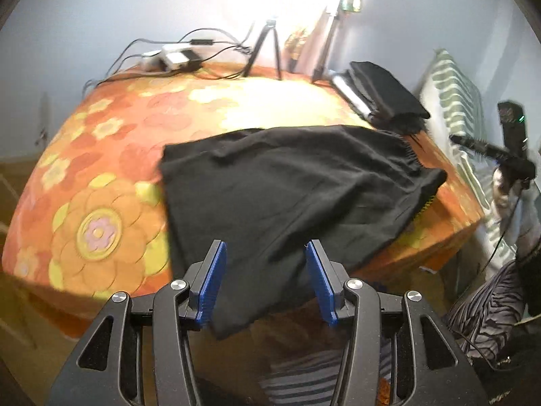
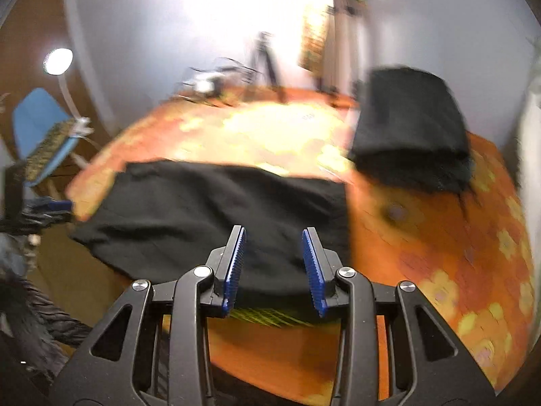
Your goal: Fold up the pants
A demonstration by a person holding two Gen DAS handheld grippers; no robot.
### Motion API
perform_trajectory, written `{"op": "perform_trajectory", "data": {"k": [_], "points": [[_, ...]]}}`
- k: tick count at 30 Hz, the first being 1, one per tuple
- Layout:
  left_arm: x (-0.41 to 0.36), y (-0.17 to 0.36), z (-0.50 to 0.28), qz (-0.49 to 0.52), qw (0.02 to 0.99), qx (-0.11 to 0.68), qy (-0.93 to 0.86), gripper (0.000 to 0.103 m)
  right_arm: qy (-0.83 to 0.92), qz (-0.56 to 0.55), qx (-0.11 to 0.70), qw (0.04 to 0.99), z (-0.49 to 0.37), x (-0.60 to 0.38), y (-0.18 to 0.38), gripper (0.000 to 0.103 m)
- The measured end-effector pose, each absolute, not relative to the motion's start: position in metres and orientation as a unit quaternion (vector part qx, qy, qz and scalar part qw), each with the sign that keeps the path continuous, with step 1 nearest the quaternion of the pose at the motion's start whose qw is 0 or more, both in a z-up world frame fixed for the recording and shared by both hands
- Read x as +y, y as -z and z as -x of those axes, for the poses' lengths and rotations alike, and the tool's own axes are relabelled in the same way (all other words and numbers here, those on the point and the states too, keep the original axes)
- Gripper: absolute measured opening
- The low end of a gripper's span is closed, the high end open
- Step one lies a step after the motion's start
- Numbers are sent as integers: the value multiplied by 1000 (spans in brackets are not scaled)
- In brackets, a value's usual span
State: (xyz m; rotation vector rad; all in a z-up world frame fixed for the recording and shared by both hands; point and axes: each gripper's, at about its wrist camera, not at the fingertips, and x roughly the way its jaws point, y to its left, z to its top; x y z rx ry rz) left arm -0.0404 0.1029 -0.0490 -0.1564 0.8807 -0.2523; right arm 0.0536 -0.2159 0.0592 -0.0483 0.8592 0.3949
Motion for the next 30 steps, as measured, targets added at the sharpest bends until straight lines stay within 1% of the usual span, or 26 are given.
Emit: {"op": "perform_trajectory", "data": {"k": [3, 5, 7, 9, 12, 15, 18, 23, 26, 28, 29, 30], "points": [[103, 60, 40, 71, 889, 439, 110, 48, -251, 46, 401, 880, -62, -178, -72, 36], [108, 67, 37, 72, 886, 448, 102, 48, -283, 76, 392, 872, -78, -143, -76, 39], [115, 67, 33, 82, 884, 450, 97, 48, -310, 96, 387, 863, -94, -113, -72, 56], [123, 64, 22, 85, 886, 448, 86, 48, -328, 125, 404, 844, -118, -78, -61, 57], [140, 61, 2, 86, 890, 443, 67, 48, -334, 157, 439, 819, -156, -38, -35, 57], [158, 68, -22, 103, 886, 449, 59, 48, -343, 164, 472, 795, -189, -8, -6, 57], [170, 78, -43, 93, 886, 452, 45, 48, -352, 172, 486, 781, -206, 0, 16, 56], [184, 89, -68, 124, 880, 456, 55, 48, -366, 198, 502, 758, -223, 20, 47, 54], [180, 88, -77, 124, 881, 451, 68, 46, -375, 201, 509, 748, -227, 26, 57, 49], [178, 89, -82, 126, 880, 452, 76, 41, -378, 204, 512, 744, -228, 28, 63, 39], [176, 90, -85, 125, 878, 455, 82, 36, -379, 207, 516, 740, -228, 29, 67, 37], [173, 92, -87, 116, 877, 459, 83, 34, -380, 208, 516, 739, -227, 29, 68, 36]]}}
